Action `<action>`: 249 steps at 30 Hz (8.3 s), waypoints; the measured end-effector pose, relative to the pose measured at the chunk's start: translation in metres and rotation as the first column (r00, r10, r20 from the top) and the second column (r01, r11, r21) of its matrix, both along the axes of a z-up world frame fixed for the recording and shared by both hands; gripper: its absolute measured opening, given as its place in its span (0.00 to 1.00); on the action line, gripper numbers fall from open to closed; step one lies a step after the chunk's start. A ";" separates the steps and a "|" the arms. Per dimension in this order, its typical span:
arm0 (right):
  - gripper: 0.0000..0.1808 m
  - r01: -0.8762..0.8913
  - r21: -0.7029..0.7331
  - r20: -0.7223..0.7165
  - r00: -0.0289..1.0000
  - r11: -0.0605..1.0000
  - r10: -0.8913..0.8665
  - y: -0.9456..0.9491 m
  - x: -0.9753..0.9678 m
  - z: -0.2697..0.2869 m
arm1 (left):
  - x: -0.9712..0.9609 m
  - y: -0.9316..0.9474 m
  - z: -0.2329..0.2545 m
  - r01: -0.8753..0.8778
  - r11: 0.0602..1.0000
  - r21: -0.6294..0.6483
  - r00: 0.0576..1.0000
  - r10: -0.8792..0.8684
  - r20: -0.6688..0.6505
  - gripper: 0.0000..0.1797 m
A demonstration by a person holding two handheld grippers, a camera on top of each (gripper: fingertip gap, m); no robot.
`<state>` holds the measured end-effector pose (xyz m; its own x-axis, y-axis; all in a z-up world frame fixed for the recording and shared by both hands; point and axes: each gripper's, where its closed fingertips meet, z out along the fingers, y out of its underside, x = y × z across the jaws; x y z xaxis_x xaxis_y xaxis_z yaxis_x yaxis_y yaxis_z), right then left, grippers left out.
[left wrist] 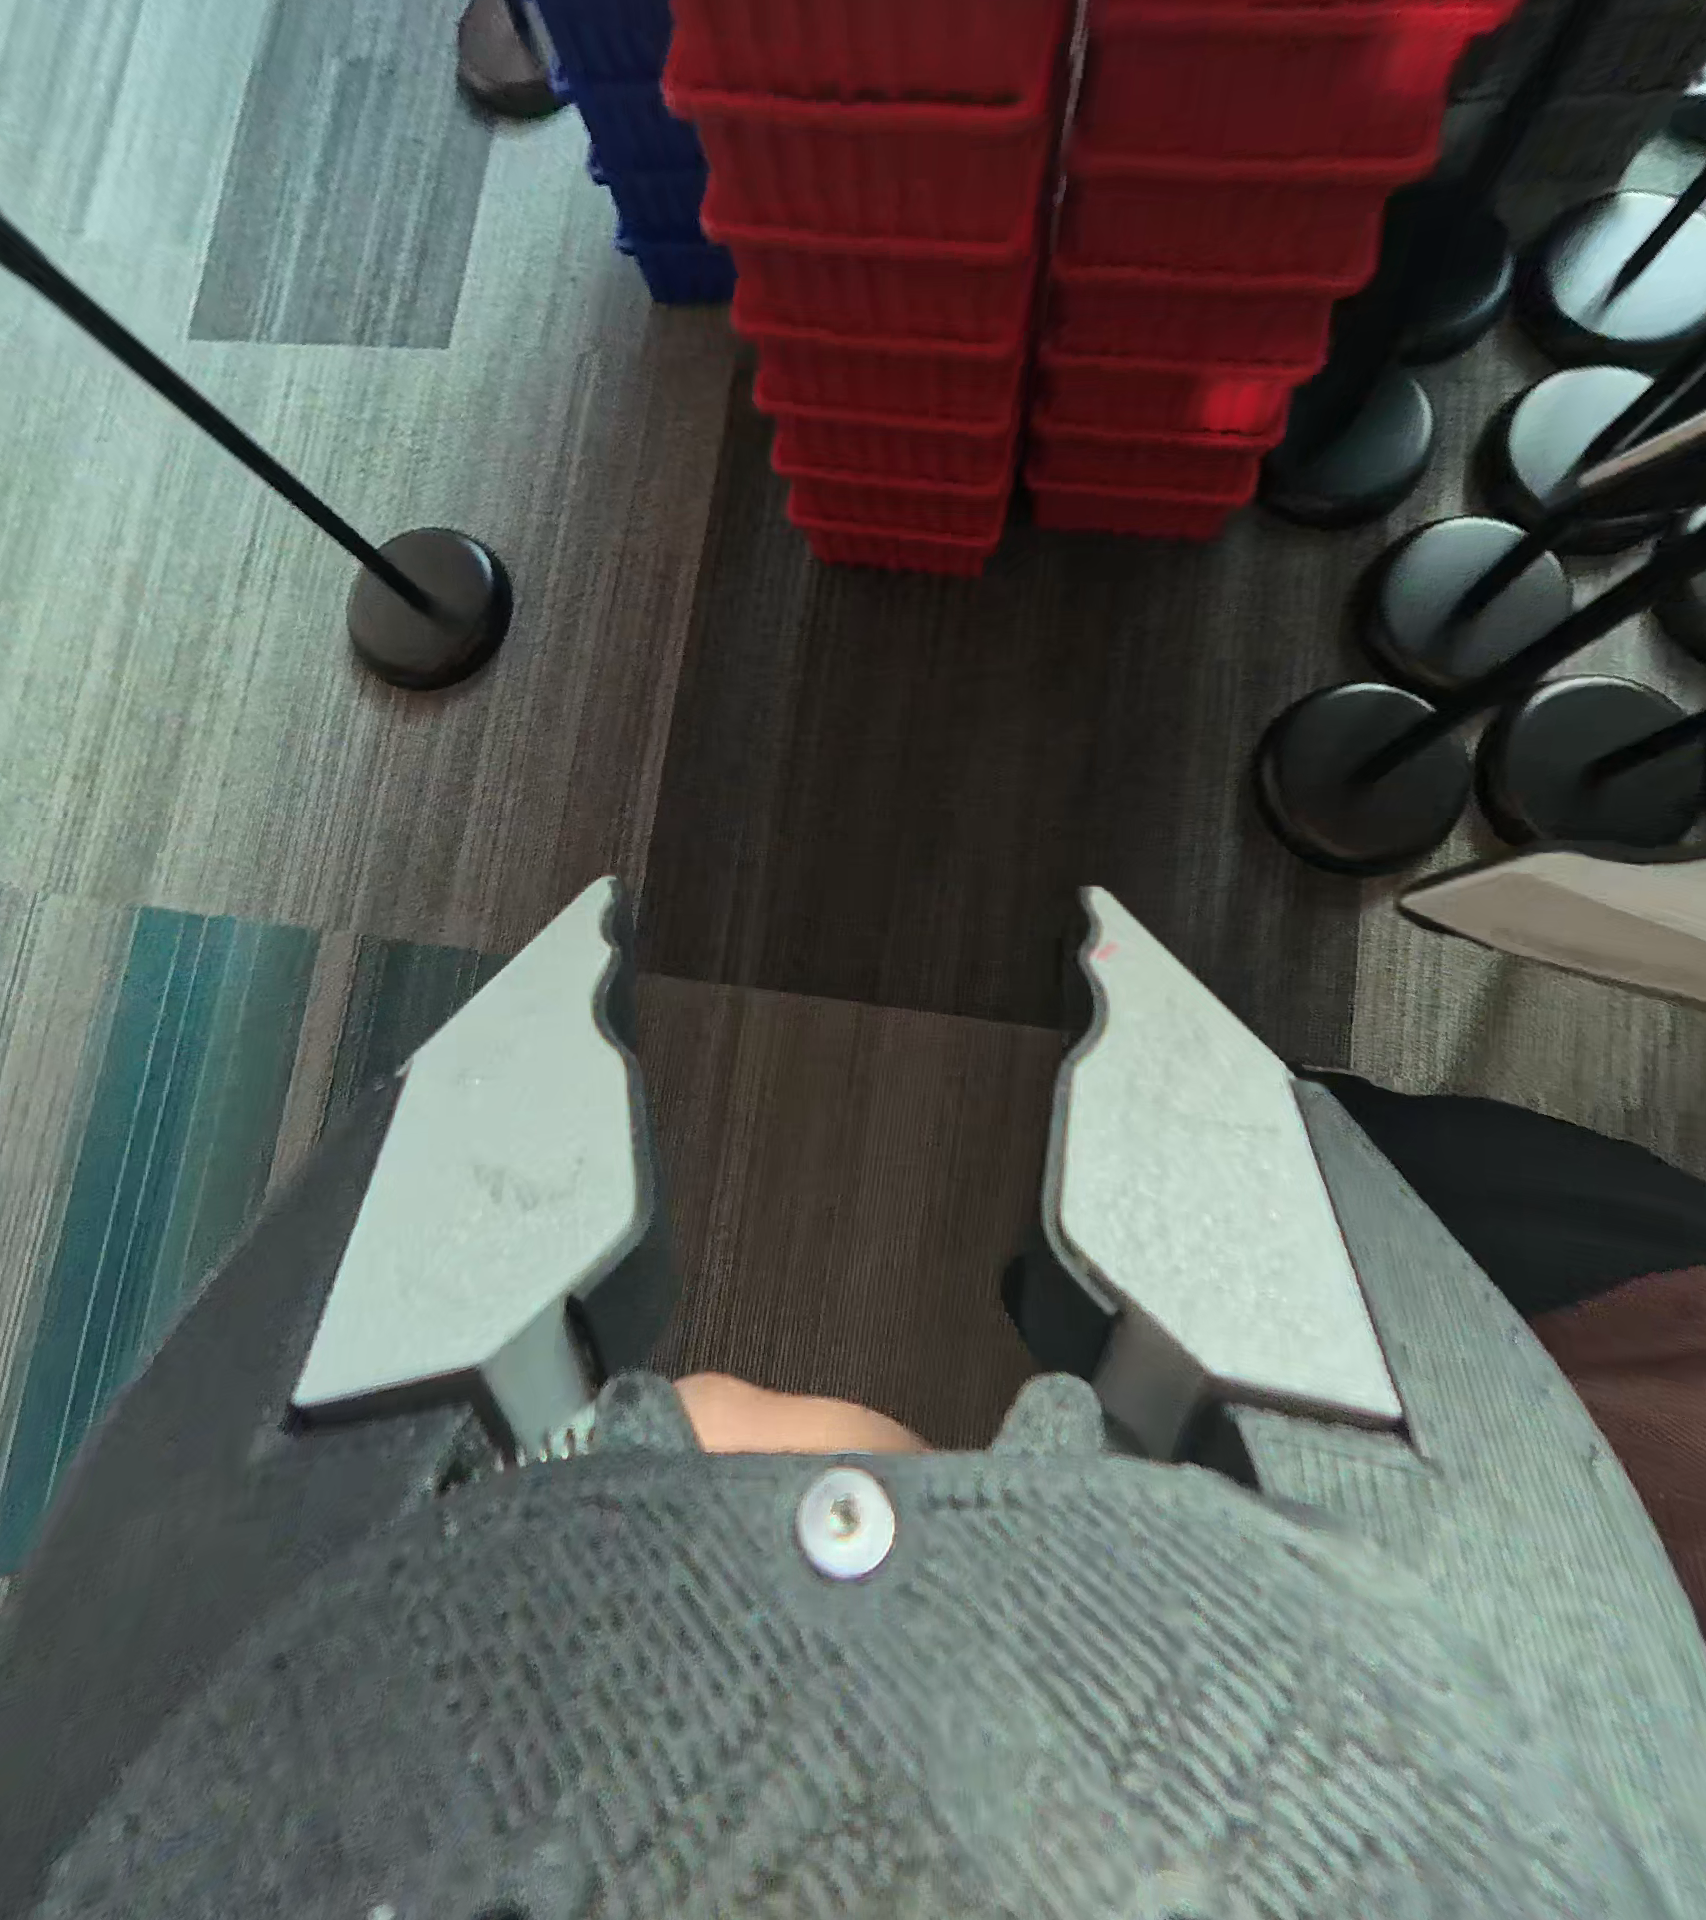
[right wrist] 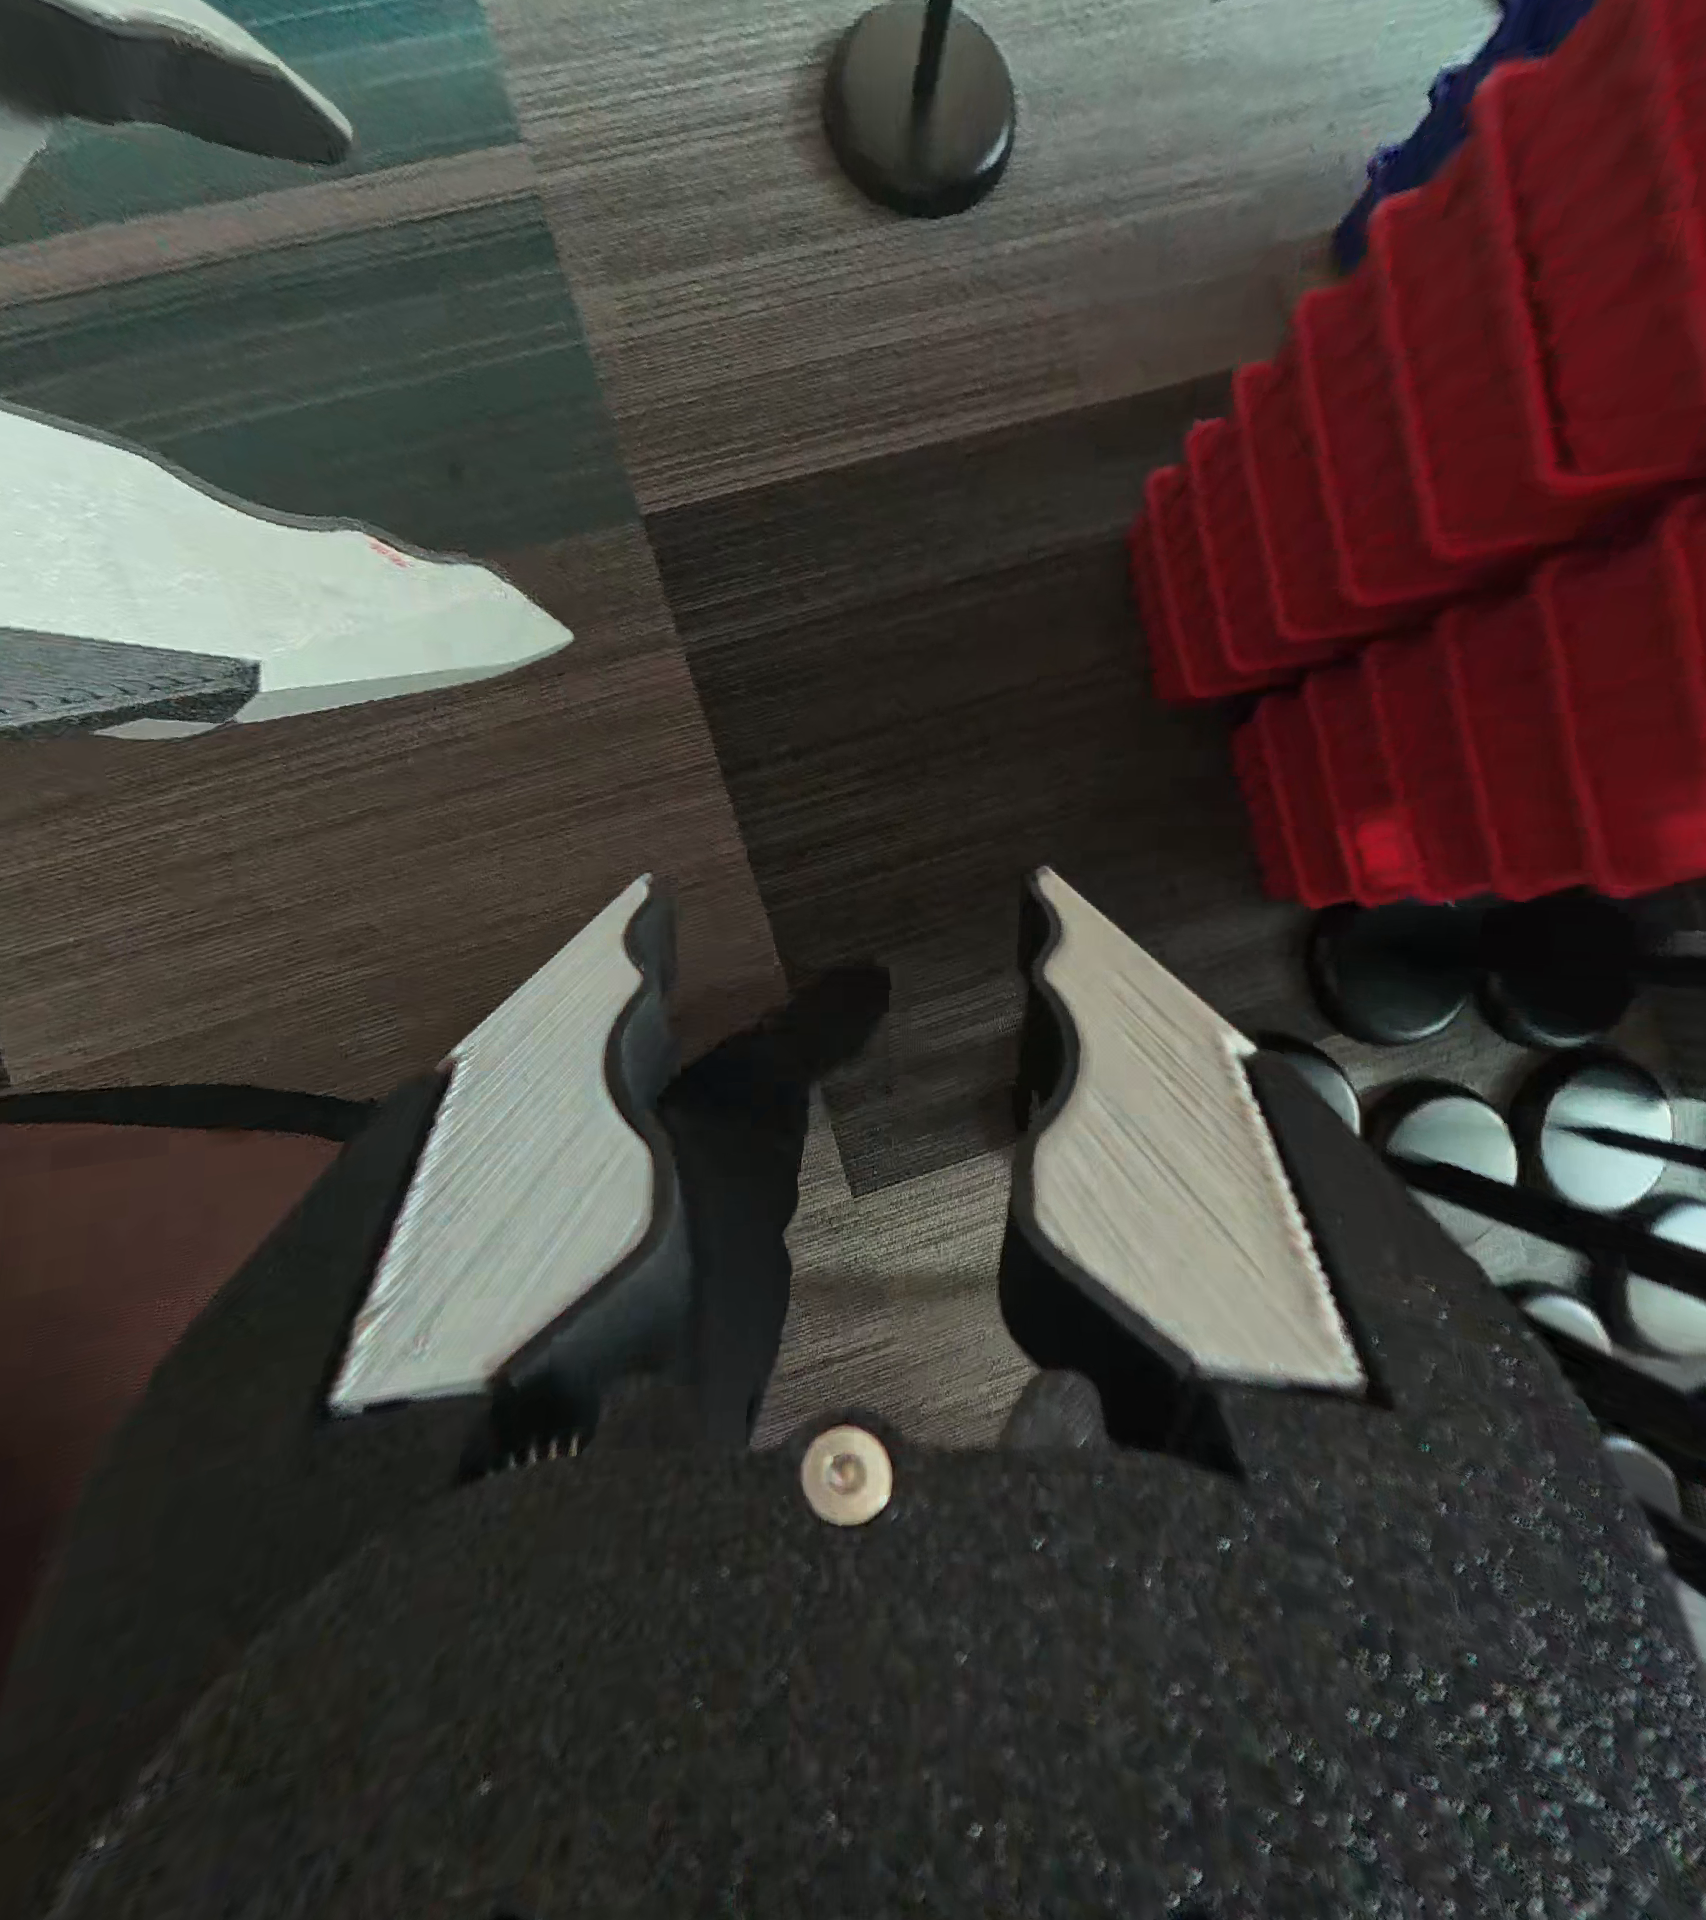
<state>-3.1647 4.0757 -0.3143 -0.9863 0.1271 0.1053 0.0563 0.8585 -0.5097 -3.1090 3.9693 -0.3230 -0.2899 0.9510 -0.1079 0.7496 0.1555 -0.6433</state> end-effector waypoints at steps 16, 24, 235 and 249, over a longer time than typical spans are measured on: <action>0.36 -0.391 -0.046 0.147 0.907 0.919 0.394 -0.417 -0.040 -0.038 | 0.006 -0.398 0.002 -0.402 0.908 -0.115 0.897 0.416 0.150 0.45; 0.37 -0.561 -0.045 0.093 0.822 0.827 0.563 -0.586 -0.046 -0.023 | 0.040 -0.535 -0.010 -0.570 0.819 -0.062 0.805 0.572 0.155 0.44; 0.27 0.935 -0.243 0.449 -0.126 -0.257 -0.885 -2.114 -1.984 -0.111 | -2.083 -2.076 -0.070 0.770 -0.562 0.302 -0.605 -0.793 0.066 0.48; 0.43 0.940 -0.284 0.212 -0.132 -0.191 -0.968 -1.735 -2.073 -0.031 | -2.164 -1.726 -0.047 0.720 -0.596 0.355 -0.650 -0.759 0.044 0.61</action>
<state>-5.2375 2.3405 -0.3451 0.2831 0.9477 -0.1472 0.6385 -0.3008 -0.7084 -5.2729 2.2431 -0.3698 0.8993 -0.3753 0.2244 -0.2186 -0.8304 -0.5125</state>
